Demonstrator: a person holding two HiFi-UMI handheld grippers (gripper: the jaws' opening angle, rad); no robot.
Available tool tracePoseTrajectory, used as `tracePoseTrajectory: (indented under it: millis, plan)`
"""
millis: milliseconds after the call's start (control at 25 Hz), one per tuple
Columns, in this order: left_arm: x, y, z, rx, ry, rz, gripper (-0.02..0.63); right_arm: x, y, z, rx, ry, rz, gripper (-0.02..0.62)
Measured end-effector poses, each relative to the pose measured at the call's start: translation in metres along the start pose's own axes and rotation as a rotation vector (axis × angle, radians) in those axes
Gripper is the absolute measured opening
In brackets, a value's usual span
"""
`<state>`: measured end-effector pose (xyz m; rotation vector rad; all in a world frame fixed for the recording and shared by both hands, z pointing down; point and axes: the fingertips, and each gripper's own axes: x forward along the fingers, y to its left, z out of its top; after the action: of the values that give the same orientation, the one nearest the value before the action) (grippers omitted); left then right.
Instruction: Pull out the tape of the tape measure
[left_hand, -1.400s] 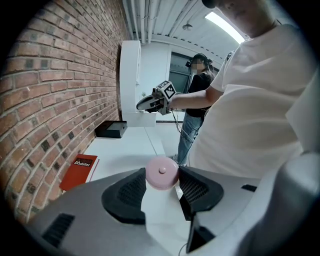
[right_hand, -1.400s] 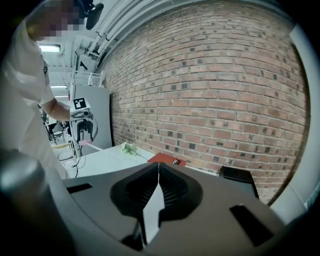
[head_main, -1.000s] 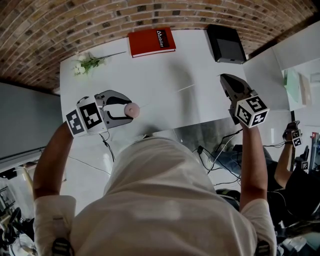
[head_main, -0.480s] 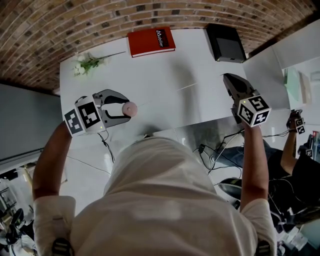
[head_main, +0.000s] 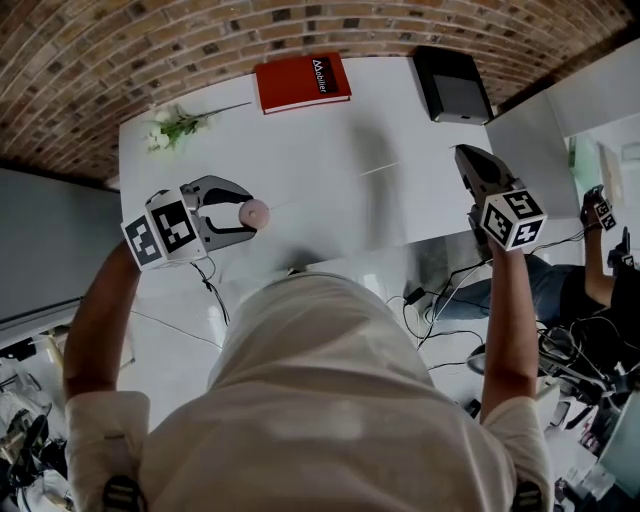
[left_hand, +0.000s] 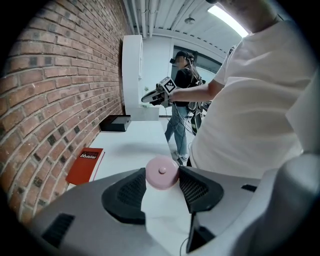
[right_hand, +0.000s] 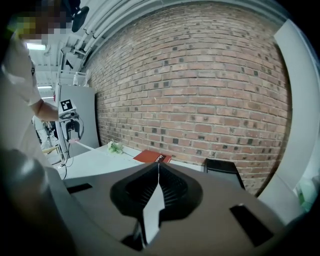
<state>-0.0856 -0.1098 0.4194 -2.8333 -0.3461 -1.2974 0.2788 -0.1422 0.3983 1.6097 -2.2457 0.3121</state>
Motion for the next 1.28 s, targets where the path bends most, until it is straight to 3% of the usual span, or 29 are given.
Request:
tracePoseTrajectory:
  millis: [1280]
  plan:
    - [0.021, 0.064, -0.024, -0.034, 0.062, 0.025, 0.204, 0.020, 0.005, -0.035, 0.016, 0.059, 0.040, 0.009]
